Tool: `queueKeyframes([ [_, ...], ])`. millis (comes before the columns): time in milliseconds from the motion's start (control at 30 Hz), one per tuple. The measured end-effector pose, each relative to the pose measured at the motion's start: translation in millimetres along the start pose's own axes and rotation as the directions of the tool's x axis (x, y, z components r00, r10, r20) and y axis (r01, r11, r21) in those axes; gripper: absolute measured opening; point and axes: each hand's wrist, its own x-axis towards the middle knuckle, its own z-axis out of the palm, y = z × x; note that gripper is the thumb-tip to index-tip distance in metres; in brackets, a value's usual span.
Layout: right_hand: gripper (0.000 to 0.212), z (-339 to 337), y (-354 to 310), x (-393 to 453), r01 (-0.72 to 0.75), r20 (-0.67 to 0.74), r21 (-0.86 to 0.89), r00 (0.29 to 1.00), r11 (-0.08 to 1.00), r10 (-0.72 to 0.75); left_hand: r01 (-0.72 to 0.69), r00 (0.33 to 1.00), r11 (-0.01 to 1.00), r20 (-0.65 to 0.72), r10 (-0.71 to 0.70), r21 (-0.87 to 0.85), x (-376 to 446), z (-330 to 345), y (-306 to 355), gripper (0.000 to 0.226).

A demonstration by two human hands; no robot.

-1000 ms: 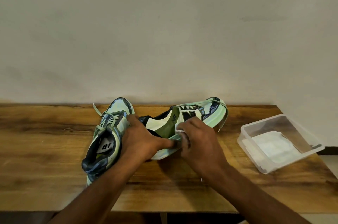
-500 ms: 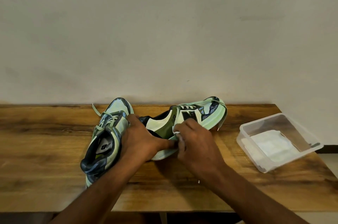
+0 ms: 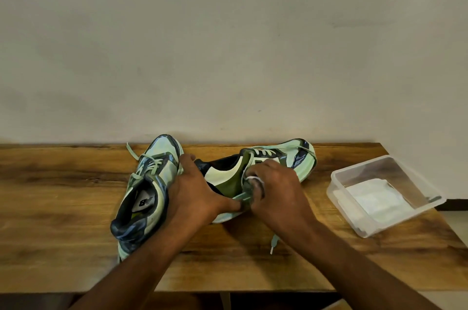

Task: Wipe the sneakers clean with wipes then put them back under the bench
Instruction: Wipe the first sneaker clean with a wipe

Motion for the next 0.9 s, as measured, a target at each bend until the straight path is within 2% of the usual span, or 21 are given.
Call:
queueKeyframes([
  [133, 0.019, -21.7, 33.0, 19.2, -0.238, -0.151, 0.026, 0.959, 0.971, 0.239, -0.018, 1.000, 1.000, 0.008, 0.018, 0.021, -1.2, -1.3, 0.4, 0.153],
  [200, 0.018, -24.2, 36.3, 20.7, -0.277, -0.189, 0.022, 0.942, 0.960, 0.277, -0.030, 1.000, 0.999, 0.004, 0.030, 0.029, -2.1, -1.7, -0.7, 0.154],
  [267, 0.021, -15.5, 22.9, 13.6, -0.244, -0.146, 0.023, 0.958, 0.969, 0.245, -0.043, 0.999, 0.998, -0.004, 0.043, 0.034, -2.6, -1.4, -1.4, 0.154],
  [400, 0.016, 1.1, -6.2, -1.3, -0.052, -0.016, 0.020, 0.999, 0.998, 0.052, -0.048, 0.999, 0.999, -0.010, 0.048, 0.016, -2.6, -0.4, -1.9, 0.147],
  [467, 0.017, -3.8, 2.1, 5.7, -0.070, -0.028, 0.016, 0.997, 0.997, 0.070, -0.045, 0.999, 0.999, -0.009, 0.045, 0.015, -3.6, -1.0, -1.0, 0.149],
  [567, 0.016, -17.8, 28.3, 21.1, -0.253, -0.124, 0.014, 0.960, 0.967, 0.252, -0.044, 0.999, 0.999, -0.008, 0.044, 0.026, -6.2, -1.9, -0.6, 0.155],
  [633, 0.015, -20.7, 34.1, 24.1, -0.315, -0.153, -0.004, 0.938, 0.949, 0.311, -0.047, 0.999, 0.999, -0.002, 0.047, 0.025, -8.0, -1.4, -0.6, 0.155],
  [800, 0.016, 0.0, -0.1, 3.6, -0.099, -0.050, 0.036, 0.994, 0.994, 0.100, -0.080, 0.997, 0.997, -0.023, 0.080, 0.007, -7.8, -0.1, -2.0, 0.150],
  [900, 0.018, 0.7, 2.2, -0.1, -0.082, -0.026, 0.023, 0.996, 0.996, 0.082, -0.096, 0.994, 0.995, -0.046, 0.096, 0.005, -10.2, 1.8, -5.9, 0.158],
])
